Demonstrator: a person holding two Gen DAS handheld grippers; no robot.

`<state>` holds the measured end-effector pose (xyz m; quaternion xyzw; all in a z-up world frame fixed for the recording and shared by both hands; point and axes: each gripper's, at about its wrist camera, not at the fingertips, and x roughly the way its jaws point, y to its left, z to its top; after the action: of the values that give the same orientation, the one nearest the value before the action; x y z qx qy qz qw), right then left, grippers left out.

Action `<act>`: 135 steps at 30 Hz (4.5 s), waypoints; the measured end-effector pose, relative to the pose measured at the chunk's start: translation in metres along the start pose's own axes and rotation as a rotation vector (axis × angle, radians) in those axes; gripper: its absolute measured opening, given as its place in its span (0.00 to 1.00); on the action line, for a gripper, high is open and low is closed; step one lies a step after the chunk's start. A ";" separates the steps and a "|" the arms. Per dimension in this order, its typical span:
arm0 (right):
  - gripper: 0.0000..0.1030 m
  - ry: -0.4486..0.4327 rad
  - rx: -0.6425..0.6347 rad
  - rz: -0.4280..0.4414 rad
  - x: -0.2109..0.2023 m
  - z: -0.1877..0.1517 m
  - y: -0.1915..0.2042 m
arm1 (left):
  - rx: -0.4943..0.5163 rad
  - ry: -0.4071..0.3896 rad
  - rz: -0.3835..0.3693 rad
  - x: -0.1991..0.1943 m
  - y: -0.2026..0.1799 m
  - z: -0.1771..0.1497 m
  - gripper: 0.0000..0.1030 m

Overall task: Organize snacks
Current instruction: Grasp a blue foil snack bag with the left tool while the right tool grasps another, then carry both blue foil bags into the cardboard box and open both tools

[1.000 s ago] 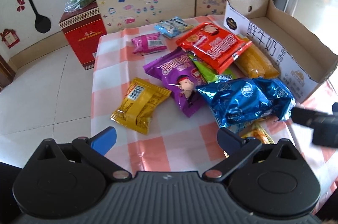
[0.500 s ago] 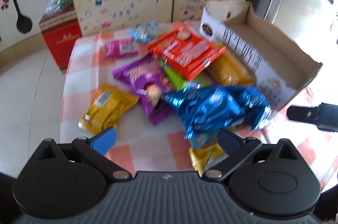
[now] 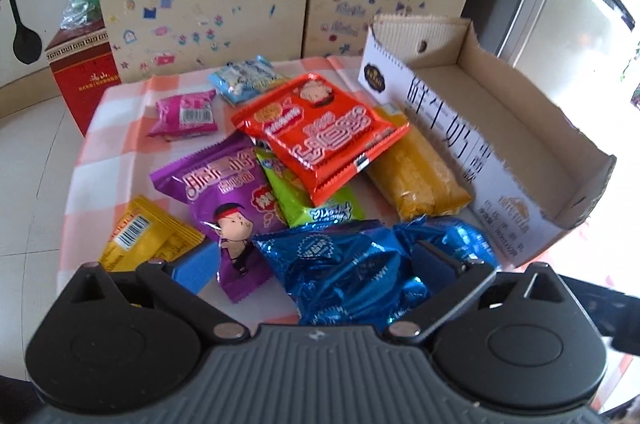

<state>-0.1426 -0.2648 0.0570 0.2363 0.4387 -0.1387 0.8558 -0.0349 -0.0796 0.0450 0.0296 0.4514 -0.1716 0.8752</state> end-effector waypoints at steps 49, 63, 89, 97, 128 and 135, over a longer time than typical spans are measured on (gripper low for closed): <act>0.72 -0.005 -0.214 0.074 0.057 -0.008 0.048 | 0.013 0.091 0.054 0.008 0.032 -0.038 0.68; 0.72 -0.027 -0.225 0.096 0.044 -0.008 0.048 | -0.053 0.021 0.007 -0.018 0.050 -0.034 0.66; 0.72 -0.225 -0.438 0.085 -0.015 0.060 0.044 | 0.105 -0.221 -0.010 -0.053 0.010 0.041 0.66; 0.72 -0.272 -0.337 -0.015 -0.006 0.083 0.013 | 0.182 -0.252 -0.071 -0.035 -0.024 0.077 0.66; 0.82 -0.182 -0.136 -0.213 0.029 0.113 -0.026 | 0.395 -0.153 -0.140 0.052 -0.131 0.111 0.86; 0.88 -0.184 -0.145 -0.211 0.029 0.114 -0.022 | 0.409 -0.149 -0.106 0.047 -0.130 0.108 0.93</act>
<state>-0.0576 -0.3442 0.0846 0.1127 0.3897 -0.2170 0.8879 0.0320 -0.2370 0.0851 0.1702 0.3424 -0.3070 0.8715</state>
